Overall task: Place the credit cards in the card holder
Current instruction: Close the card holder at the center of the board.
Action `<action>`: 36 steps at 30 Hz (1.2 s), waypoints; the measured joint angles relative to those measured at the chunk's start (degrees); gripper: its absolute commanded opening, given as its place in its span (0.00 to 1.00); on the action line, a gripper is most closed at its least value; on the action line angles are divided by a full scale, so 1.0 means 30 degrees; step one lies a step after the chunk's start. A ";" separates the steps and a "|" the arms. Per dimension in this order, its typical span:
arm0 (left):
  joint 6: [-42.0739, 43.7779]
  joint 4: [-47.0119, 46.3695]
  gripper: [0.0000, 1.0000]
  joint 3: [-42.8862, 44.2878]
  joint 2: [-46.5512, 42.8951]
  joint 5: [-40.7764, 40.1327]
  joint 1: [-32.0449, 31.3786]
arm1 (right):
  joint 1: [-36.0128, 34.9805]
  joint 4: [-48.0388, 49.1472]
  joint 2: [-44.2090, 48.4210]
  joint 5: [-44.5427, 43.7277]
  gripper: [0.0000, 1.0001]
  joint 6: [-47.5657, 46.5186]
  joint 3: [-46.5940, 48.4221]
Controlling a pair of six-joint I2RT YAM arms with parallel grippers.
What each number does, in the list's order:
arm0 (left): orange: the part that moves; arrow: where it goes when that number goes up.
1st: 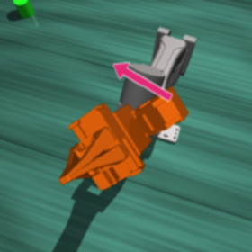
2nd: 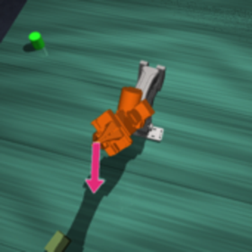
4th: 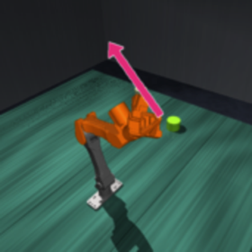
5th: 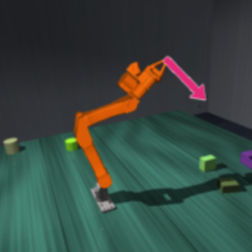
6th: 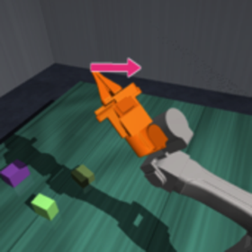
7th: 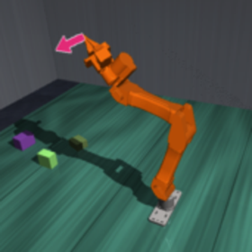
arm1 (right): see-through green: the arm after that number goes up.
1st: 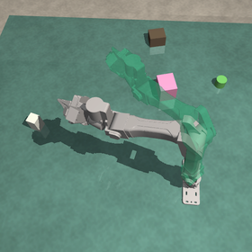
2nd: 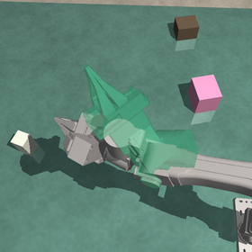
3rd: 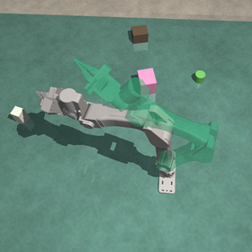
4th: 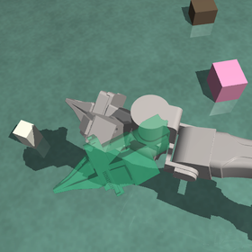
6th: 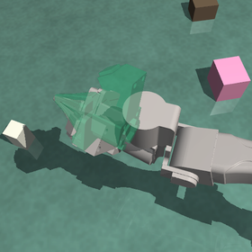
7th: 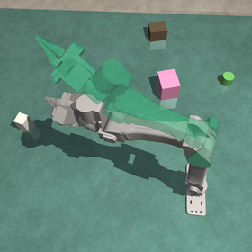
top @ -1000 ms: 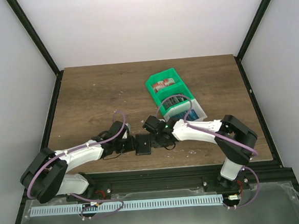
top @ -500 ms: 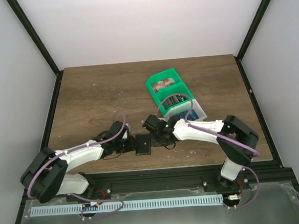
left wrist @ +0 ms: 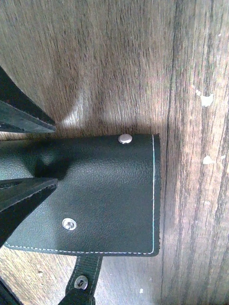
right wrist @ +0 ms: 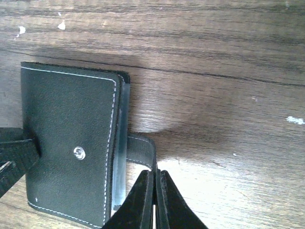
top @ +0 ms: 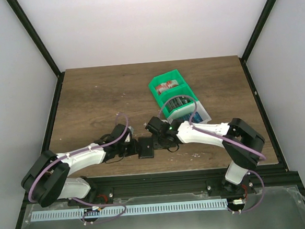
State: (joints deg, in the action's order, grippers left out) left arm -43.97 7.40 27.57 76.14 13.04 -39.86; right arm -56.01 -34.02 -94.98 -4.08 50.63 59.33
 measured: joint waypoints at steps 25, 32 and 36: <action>-0.1282 -0.1603 0.24 -0.0750 0.0211 0.0474 0.0007 | 0.0000 0.2062 -0.1035 0.2871 0.00 0.0000 0.0568; -0.1290 -0.1778 0.22 -0.0765 0.0357 0.0561 0.0007 | 0.0000 0.2229 -0.1326 0.3111 0.01 0.0007 0.0656; -0.1333 -0.1902 0.22 -0.0772 0.0437 0.0678 0.0007 | 0.0000 0.2404 -0.1443 0.3220 0.01 0.0000 0.0714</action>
State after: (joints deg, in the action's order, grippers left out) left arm -47.97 1.69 25.26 77.45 15.07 -39.83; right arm -56.01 -26.81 -99.31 5.58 50.63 61.47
